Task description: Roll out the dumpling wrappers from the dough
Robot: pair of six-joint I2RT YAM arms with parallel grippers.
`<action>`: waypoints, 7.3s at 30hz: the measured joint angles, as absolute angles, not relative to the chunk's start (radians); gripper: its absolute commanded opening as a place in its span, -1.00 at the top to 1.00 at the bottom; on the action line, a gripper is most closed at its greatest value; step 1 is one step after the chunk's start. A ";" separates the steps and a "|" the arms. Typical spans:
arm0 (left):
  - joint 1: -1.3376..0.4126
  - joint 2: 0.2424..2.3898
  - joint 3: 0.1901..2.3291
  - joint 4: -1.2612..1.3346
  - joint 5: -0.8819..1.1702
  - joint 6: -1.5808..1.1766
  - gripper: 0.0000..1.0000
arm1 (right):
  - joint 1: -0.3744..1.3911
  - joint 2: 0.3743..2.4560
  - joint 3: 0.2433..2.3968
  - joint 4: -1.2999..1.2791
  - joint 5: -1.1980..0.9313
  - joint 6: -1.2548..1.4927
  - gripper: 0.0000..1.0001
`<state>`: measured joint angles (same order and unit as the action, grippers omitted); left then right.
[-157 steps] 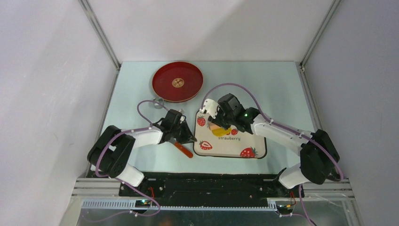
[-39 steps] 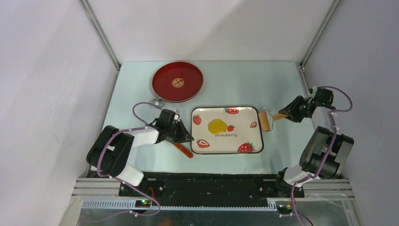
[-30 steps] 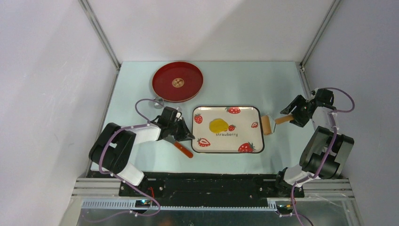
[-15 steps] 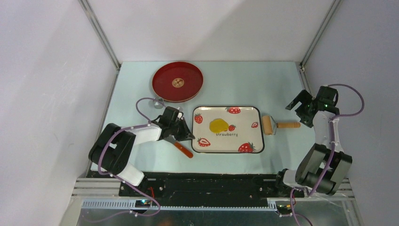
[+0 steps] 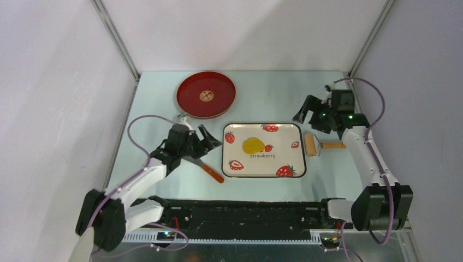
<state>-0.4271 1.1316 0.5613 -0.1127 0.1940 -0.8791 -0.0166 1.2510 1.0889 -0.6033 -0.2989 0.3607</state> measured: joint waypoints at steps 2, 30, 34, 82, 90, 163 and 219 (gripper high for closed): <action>-0.398 1.052 0.529 -0.115 0.194 -0.898 -0.82 | 0.063 1.255 1.089 -0.621 -0.303 0.356 -0.99; -0.182 1.065 0.737 -0.555 0.051 -0.784 -0.13 | 0.261 1.372 0.971 -0.642 -0.344 0.365 -0.99; -0.058 1.147 0.810 -0.544 0.075 -0.742 0.03 | 0.195 1.353 0.925 -0.635 -0.403 0.364 -0.99; 0.095 1.885 1.230 -0.371 0.156 -0.733 0.78 | 0.076 1.456 0.897 -0.617 -0.634 0.260 -0.99; 0.094 1.885 1.230 -0.367 0.152 -0.729 1.00 | 0.076 1.460 0.898 -0.624 -0.638 0.256 -0.99; -0.724 1.813 1.317 -0.461 0.029 -0.796 1.00 | 0.338 1.862 1.349 -0.632 -0.659 0.410 0.90; -0.751 1.901 1.351 -0.471 0.004 -0.793 1.00 | 0.370 1.905 1.319 -0.636 -0.561 0.365 0.93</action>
